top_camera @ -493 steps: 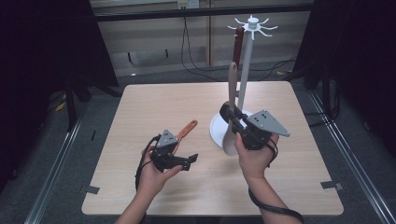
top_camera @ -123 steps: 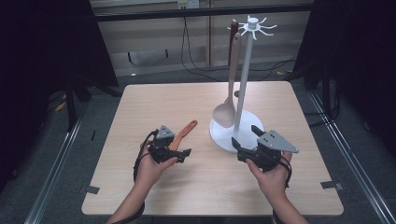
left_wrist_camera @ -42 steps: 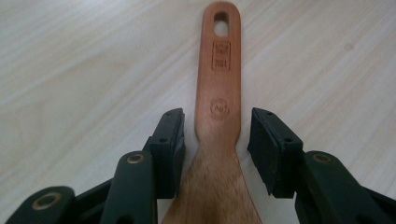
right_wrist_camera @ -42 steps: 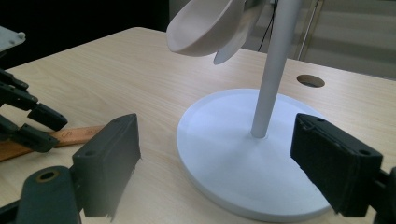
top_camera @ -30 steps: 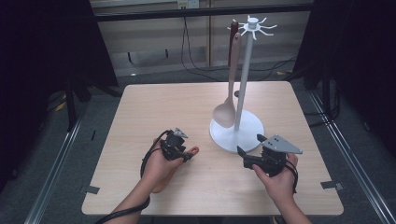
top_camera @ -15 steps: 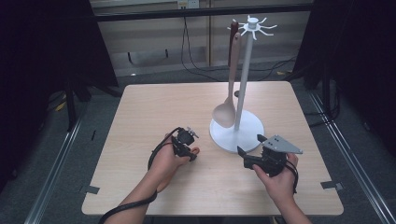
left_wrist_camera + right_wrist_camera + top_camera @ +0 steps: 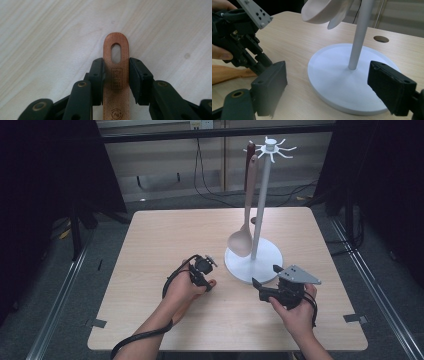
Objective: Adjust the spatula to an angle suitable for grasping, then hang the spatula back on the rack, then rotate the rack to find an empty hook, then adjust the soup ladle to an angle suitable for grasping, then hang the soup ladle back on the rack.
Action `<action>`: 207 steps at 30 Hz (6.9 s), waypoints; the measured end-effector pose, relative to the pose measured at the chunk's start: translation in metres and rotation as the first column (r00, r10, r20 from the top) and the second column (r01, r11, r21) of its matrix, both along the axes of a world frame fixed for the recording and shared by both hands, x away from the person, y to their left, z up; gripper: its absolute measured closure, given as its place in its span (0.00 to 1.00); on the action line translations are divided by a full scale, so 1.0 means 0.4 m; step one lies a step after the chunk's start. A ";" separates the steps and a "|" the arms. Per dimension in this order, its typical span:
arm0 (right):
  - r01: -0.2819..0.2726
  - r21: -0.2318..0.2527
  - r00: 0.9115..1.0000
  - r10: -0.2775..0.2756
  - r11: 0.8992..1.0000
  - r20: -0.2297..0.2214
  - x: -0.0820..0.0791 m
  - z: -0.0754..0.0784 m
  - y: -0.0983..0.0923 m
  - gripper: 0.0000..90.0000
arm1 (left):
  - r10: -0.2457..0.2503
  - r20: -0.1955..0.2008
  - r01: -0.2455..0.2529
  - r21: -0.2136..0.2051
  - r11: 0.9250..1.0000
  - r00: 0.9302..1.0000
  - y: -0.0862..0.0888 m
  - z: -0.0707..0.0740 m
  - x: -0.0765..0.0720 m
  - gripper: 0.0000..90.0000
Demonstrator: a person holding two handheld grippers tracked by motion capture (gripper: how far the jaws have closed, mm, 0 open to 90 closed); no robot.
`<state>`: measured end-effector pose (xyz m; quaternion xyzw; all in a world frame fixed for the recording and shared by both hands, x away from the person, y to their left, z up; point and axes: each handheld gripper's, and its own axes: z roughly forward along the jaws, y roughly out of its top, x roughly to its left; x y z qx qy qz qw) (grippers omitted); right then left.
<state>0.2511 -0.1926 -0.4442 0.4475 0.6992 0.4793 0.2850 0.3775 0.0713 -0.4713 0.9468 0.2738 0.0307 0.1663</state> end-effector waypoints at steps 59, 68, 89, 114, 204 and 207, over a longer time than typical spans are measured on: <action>-0.193 0.184 0.981 0.188 0.964 0.045 0.006 0.029 0.228 0.90 | 0.212 0.255 0.048 -0.737 0.674 0.943 0.053 0.239 -0.197 0.73; -0.183 0.205 0.983 0.175 0.962 0.058 0.010 0.042 0.225 0.90 | 0.205 0.296 0.081 -0.727 0.682 0.933 0.046 0.246 -0.206 0.73; -0.159 0.203 0.987 0.149 0.966 0.066 0.006 0.059 0.221 0.93 | 0.228 0.293 0.078 -0.753 0.653 0.929 0.040 0.246 -0.208 0.63; -0.166 0.206 0.986 0.159 0.964 0.048 0.013 0.056 0.158 0.93 | 0.330 0.286 -0.029 -0.716 0.697 0.900 0.113 0.190 -0.171 0.24; -0.349 0.258 0.936 0.319 0.901 0.151 0.124 0.389 -0.016 0.93 | 0.338 0.242 -0.125 -0.616 0.778 0.909 0.150 0.080 -0.156 0.09; -0.345 0.261 0.937 0.316 0.901 0.148 0.128 0.394 -0.020 0.93 | 0.336 0.243 -0.124 -0.614 0.780 0.910 0.151 0.080 -0.155 0.09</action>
